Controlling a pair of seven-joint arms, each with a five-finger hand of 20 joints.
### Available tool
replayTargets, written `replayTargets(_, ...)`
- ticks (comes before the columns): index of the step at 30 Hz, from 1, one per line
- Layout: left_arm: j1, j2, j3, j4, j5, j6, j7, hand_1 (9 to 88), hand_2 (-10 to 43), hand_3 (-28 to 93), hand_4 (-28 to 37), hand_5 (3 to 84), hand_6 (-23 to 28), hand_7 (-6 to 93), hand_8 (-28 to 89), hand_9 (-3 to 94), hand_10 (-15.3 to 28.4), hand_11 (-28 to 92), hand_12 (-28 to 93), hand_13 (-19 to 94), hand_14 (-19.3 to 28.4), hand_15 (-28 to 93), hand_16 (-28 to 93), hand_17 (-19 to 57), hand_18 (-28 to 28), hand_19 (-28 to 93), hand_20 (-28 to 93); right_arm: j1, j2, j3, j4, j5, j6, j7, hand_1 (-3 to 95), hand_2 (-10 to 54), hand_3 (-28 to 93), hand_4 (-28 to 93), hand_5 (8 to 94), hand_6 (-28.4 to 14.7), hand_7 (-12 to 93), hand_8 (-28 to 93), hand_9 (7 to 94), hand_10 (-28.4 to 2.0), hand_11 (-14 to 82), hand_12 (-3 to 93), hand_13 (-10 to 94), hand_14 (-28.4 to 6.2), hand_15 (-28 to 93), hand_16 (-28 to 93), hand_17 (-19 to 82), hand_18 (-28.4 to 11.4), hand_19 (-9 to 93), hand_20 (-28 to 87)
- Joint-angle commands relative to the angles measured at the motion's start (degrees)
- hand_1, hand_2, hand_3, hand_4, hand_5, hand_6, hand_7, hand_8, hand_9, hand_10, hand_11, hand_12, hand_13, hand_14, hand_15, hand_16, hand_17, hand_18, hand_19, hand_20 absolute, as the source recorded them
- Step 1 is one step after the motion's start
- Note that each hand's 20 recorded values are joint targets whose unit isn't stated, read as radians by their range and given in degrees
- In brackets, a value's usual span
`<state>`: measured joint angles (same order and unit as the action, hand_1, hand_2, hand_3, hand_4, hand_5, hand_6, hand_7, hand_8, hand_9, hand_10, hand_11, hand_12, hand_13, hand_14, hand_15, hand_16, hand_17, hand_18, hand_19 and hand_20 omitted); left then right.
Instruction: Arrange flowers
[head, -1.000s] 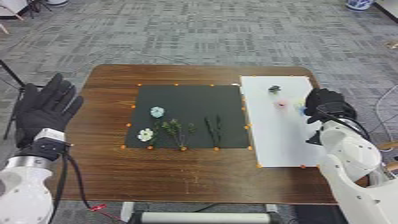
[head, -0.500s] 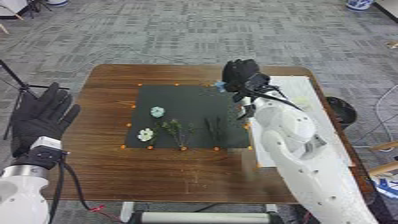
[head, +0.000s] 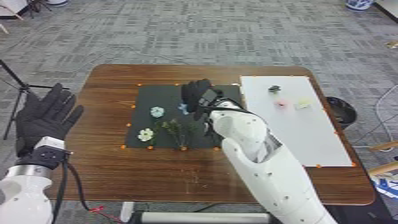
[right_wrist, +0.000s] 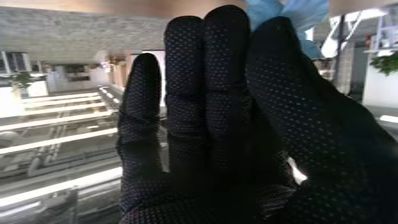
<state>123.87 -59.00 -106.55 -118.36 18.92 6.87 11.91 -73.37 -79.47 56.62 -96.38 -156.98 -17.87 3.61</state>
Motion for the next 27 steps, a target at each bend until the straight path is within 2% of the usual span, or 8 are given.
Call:
replayTargets(1, 1.3, -0.87, 0.79, -0.23, -1.60, -0.17, -0.21, 25.9, 18.0, 62, -28.3, 35.9, 7.1, 8.2, -9, 27.0, 11.7, 14, 4, 19, 9.2, 10, -6, -8.0, 12.1, 35, 2, -2.2, -2.8, -1.9, 2.4, -7.4, 3.9, -4.4, 57.9, -9.5, 71, -28, 75.8, 1.0, 31, -2, 84.1, -7.8, 13.2, 46.5, 62, -5.8, 38, 41, 24, -20.9, 72, 23)
replayTargets(3, 1.5, -1.25, 0.92, -0.22, -1.69, -0.92, -0.47, 26.1, 18.0, 61, -28.3, 35.9, 7.1, 8.2, -9, 27.2, 11.6, 14, 5, 19, 9.2, 10, -6, -8.0, 12.2, 35, 2, -2.3, -3.5, -1.5, 3.3, -10.9, 4.1, -6.6, 57.8, -9.5, 71, -28, 75.8, 1.0, 30, -2, 84.1, -8.0, 13.2, 46.5, 62, -5.8, 38, 41, 24, -20.9, 72, 23)
replayTargets(8, 1.7, -1.21, 1.21, -0.18, -1.78, -0.83, -0.26, 26.0, 18.1, 62, -28.3, 35.9, 7.0, 8.3, -9, 27.4, 11.6, 14, 5, 20, 9.2, 10, -6, -7.9, 12.1, 35, 2, -2.0, -6.1, -1.3, 4.7, -11.1, 3.9, -6.4, 57.3, -9.5, 71, -28, 76.0, 1.0, 30, -2, 84.0, -8.1, 13.3, 46.5, 62, -6.0, 39, 41, 24, -20.9, 71, 24)
replayTargets(11, 1.5, -1.20, 1.39, -0.04, -1.67, -1.42, -0.55, 26.0, 18.2, 62, -28.3, 35.8, 6.9, 8.4, -9, 27.5, 11.6, 14, 4, 20, 9.2, 10, -6, -7.8, 12.1, 34, 2, -1.7, -7.1, -1.5, 5.6, -11.3, 5.1, -6.3, 57.2, -9.5, 71, -28, 75.8, 1.0, 30, -2, 84.0, -8.3, 13.2, 46.5, 62, -6.1, 39, 41, 24, -20.9, 71, 24)
replayTargets(18, 1.0, -1.19, 1.95, 0.18, -1.56, -1.53, -0.74, 25.8, 18.1, 62, -28.3, 35.7, 6.7, 8.6, -9, 27.5, 11.3, 14, 4, 20, 9.2, 10, -6, -7.7, 12.0, 34, 2, -1.9, -8.9, -2.0, 6.2, -11.8, 5.4, -5.4, 57.0, -9.5, 71, -28, 75.8, 0.9, 30, -2, 83.6, -8.1, 13.1, 46.3, 62, -6.4, 39, 41, 23, -21.0, 71, 24)
replayTargets(20, 1.3, -1.20, 2.31, 0.10, -1.84, -1.27, -0.95, 26.0, 18.1, 61, -28.3, 35.7, 6.7, 8.6, -9, 27.5, 11.3, 14, 4, 20, 9.2, 10, -6, -7.7, 12.0, 34, 2, -2.6, -9.2, -2.0, 6.0, -11.5, 4.1, -5.0, 57.1, -9.5, 71, -28, 75.8, 0.9, 30, -2, 83.6, -8.1, 13.1, 46.2, 62, -6.5, 39, 40, 23, -21.0, 71, 24)
replayTargets(22, 1.3, -1.37, 2.63, 0.22, -2.55, -2.01, -0.96, 25.9, 18.1, 62, -28.3, 35.7, 6.7, 8.6, -9, 27.5, 11.3, 14, 4, 20, 9.1, 10, -6, -7.8, 12.0, 34, 3, -2.8, -10.1, -1.2, 7.1, -13.5, 4.4, -6.3, 57.2, -9.5, 71, -28, 75.8, 0.9, 30, -2, 83.6, -8.1, 13.1, 46.0, 61, -6.4, 39, 40, 23, -21.0, 71, 24)
replayTargets(27, 1.2, -1.44, 2.61, 0.32, -2.44, -1.61, -1.02, 26.0, 18.2, 61, -28.3, 35.8, 6.7, 8.8, -9, 27.8, 11.3, 14, 4, 21, 9.2, 11, -6, -7.9, 12.2, 35, 3, -3.5, -9.4, -1.6, 6.6, -13.4, 2.9, -5.0, 57.1, -9.5, 71, -28, 75.4, 0.8, 29, -3, 82.5, -8.1, 12.4, 44.9, 61, -6.6, 40, 40, 23, -21.0, 71, 24)
